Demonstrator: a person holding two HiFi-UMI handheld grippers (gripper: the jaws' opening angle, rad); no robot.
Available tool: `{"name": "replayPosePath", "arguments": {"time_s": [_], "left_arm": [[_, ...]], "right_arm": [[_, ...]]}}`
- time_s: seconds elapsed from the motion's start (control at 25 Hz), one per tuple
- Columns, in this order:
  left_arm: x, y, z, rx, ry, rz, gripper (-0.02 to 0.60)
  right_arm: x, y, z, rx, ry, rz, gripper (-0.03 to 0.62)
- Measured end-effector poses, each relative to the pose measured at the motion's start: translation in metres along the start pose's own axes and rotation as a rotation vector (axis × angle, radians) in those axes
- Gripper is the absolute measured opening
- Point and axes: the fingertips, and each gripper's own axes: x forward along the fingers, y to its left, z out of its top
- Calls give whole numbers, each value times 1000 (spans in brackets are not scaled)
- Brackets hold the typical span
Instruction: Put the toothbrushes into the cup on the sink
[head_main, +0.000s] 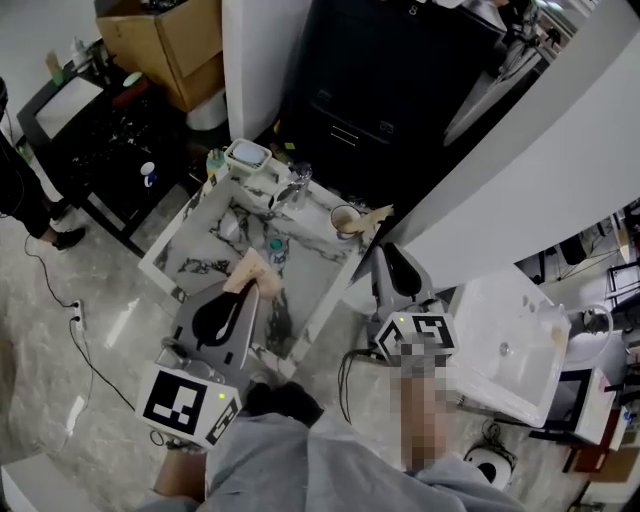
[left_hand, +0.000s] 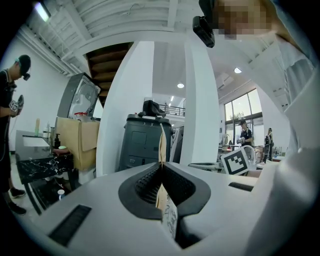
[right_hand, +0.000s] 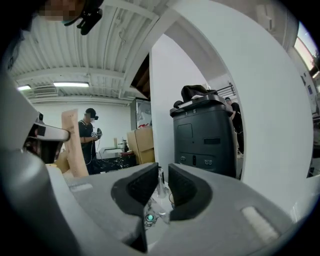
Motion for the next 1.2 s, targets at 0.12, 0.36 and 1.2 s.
{"name": "replayPosePath", "arguments": {"time_s": [0.12, 0.36, 1.2], "left_arm": [[7, -8, 4, 9, -9, -33, 9], [17, -23, 11, 23, -23, -87, 9], [45, -53, 19, 54, -34, -187, 9]], "right_arm": [[-18, 8, 12, -14, -24, 10, 53], [-48, 12, 23, 15, -46, -28, 21], [-92, -10, 25, 101, -72, -103, -2]]}}
